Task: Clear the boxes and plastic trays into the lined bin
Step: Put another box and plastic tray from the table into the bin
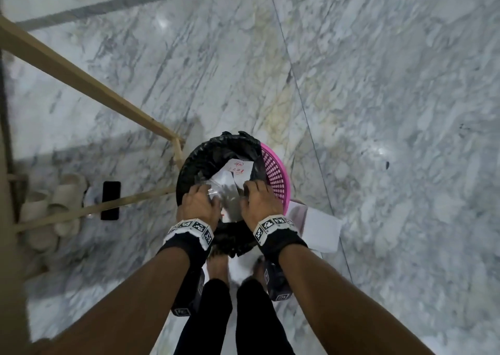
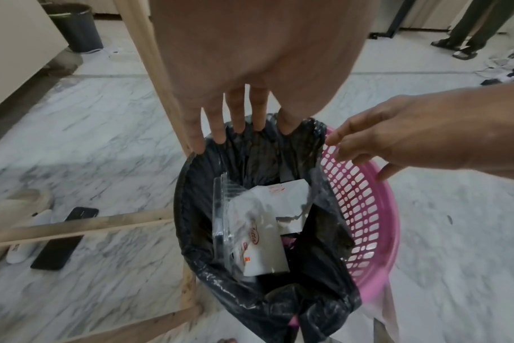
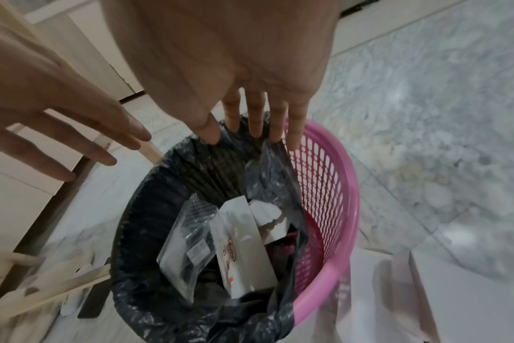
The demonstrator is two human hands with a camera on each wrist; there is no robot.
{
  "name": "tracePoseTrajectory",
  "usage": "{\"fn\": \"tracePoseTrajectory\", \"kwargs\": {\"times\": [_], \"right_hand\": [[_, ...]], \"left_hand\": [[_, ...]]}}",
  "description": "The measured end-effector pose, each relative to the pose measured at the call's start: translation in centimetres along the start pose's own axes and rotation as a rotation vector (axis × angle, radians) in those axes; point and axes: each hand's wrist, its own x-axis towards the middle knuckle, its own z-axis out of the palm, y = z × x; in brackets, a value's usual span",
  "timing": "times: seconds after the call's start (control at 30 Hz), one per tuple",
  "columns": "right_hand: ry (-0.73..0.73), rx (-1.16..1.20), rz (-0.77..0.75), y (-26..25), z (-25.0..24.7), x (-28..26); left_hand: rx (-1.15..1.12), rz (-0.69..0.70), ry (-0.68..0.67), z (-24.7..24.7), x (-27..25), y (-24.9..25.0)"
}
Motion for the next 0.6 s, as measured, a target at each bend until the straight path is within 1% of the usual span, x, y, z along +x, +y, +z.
{"fn": "tracePoseTrajectory", "kwargs": {"times": [0.2,0.33,0.4,0.5,0.6], "right_hand": [[0.123,0.061,0.004,-2.6,-6.7,-5.1],[0.169,-0.004,-0.003,-6.1,-13.3,-9.9],[0.207,-0.034,-0.028,-8.2,-16.7,-12.4],[0.272,-0.039,-0.071,-12.0,-21.1,-15.7],[0.309,-0.051,-0.128,-16.4,-24.2,-17.8]], "left_hand": [[-0.036,0.116,0.060,-6.5,-5.7,4.3],[-0.064,0.205,0.113,-13.3,-11.1,6.7],[-0.094,0.270,0.176,-17.2,-13.8,7.4],[-0.121,0.359,0.272,-23.3,-17.3,7.1],[-0.130,0.388,0.355,-29.3,-19.2,5.4]]}}
